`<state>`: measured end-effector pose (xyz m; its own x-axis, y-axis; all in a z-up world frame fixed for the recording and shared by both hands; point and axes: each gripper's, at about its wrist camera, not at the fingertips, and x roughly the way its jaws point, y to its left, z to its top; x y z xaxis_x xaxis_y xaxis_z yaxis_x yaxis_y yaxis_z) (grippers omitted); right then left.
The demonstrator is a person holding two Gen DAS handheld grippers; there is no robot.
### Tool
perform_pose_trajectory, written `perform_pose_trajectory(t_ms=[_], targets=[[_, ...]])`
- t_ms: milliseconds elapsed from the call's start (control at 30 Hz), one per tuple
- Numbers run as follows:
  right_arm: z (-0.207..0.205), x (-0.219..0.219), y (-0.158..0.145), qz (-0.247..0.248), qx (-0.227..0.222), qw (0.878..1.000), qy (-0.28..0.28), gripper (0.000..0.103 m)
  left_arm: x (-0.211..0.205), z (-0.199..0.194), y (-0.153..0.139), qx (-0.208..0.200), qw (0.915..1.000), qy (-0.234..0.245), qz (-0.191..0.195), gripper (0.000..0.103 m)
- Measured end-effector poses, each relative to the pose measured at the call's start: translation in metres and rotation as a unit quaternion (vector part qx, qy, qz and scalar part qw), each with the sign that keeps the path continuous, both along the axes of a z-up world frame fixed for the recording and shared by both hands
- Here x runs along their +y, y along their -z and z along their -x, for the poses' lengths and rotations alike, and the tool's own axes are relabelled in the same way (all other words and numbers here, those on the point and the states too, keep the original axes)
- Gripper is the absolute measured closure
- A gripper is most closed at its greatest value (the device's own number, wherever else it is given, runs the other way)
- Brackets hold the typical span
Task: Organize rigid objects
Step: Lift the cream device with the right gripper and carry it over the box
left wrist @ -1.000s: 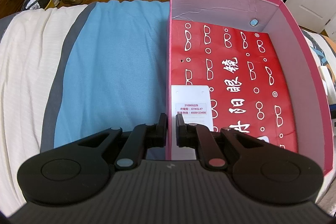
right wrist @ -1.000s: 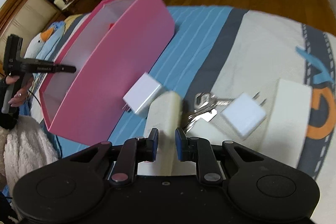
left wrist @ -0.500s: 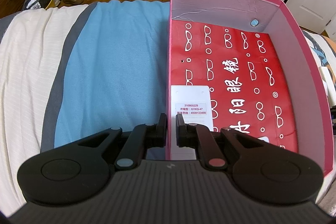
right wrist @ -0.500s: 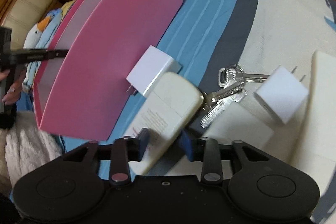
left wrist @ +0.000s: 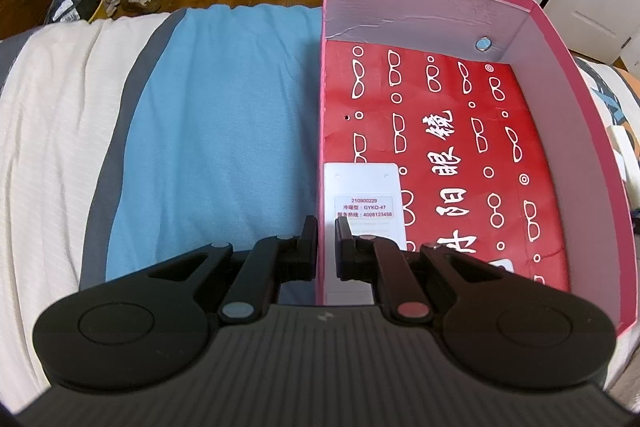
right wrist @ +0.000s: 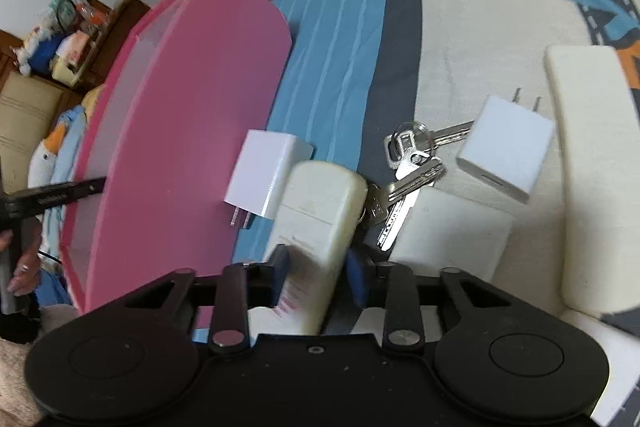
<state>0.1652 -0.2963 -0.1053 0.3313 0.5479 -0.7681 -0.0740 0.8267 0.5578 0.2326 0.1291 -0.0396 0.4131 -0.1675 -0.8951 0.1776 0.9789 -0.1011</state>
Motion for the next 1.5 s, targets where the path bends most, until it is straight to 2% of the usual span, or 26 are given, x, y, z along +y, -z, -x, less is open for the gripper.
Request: perform_pose_trajectory(t_ms=[67, 133, 267, 400, 533, 667, 733, 833, 900, 1000, 1133, 1200, 1300, 1367, 1433, 1500], targets=[[0.003, -0.004, -0.007, -0.020, -0.007, 1.000, 0.001, 0.079, -0.001, 0.000, -0.001, -0.001, 1.0000, 0.000, -0.001, 0.095], [0.006, 0.001, -0.013, -0.017, -0.020, 1.000, -0.009, 0.079, 0.000, 0.001, -0.001, -0.001, 1.0000, 0.000, 0.001, 0.095], [0.008, 0.023, -0.014, 0.033, -0.036, 0.999, -0.021, 0.072, 0.001, 0.001, -0.002, -0.001, 1.0000, -0.001, 0.005, 0.095], [0.004, 0.033, -0.006, 0.053, -0.032, 0.998, -0.029, 0.072, 0.000, 0.001, -0.001, -0.002, 1.0000, -0.002, 0.004, 0.095], [0.011, 0.040, -0.014, 0.080, -0.052, 0.995, -0.015, 0.077, 0.002, 0.002, 0.000, -0.003, 1.0000, -0.003, 0.006, 0.096], [0.034, 0.046, -0.037, 0.113, -0.108, 0.988, -0.010, 0.082, 0.002, 0.001, -0.002, -0.002, 1.0000, -0.004, 0.008, 0.096], [0.045, 0.047, -0.050, 0.092, -0.126, 0.988, 0.000, 0.082, 0.003, 0.001, -0.002, 0.001, 1.0000, -0.004, 0.008, 0.096], [0.061, 0.041, -0.071, 0.020, -0.144, 0.989, 0.023, 0.083, 0.007, 0.001, -0.001, 0.010, 0.9997, -0.009, 0.019, 0.096], [0.073, 0.049, -0.087, 0.016, -0.175, 0.984, 0.024, 0.083, 0.010, 0.000, -0.001, 0.014, 0.9995, -0.013, 0.027, 0.096], [0.080, 0.067, -0.112, 0.007, -0.213, 0.977, -0.005, 0.082, 0.009, 0.001, -0.001, 0.012, 0.9995, -0.012, 0.027, 0.096], [0.070, 0.113, -0.138, 0.026, -0.259, 0.962, -0.083, 0.082, 0.009, 0.001, -0.002, 0.010, 0.9995, -0.012, 0.028, 0.096], [0.057, 0.135, -0.141, 0.013, -0.270, 0.955, -0.120, 0.082, 0.011, 0.001, -0.003, 0.010, 0.9993, -0.014, 0.034, 0.096], [0.033, 0.165, -0.133, 0.016, -0.260, 0.954, -0.151, 0.082, 0.015, 0.002, -0.003, 0.011, 0.9989, -0.018, 0.042, 0.096], [0.016, 0.187, -0.122, 0.041, -0.244, 0.954, -0.170, 0.082, 0.017, 0.001, -0.002, 0.013, 0.9986, -0.020, 0.046, 0.096], [0.000, 0.209, -0.110, 0.088, -0.237, 0.948, -0.193, 0.082, 0.019, 0.000, -0.002, 0.015, 0.9981, -0.025, 0.054, 0.096], [-0.011, 0.233, -0.100, 0.168, -0.243, 0.928, -0.227, 0.083, 0.019, 0.001, -0.002, 0.015, 0.9979, -0.026, 0.057, 0.096]])
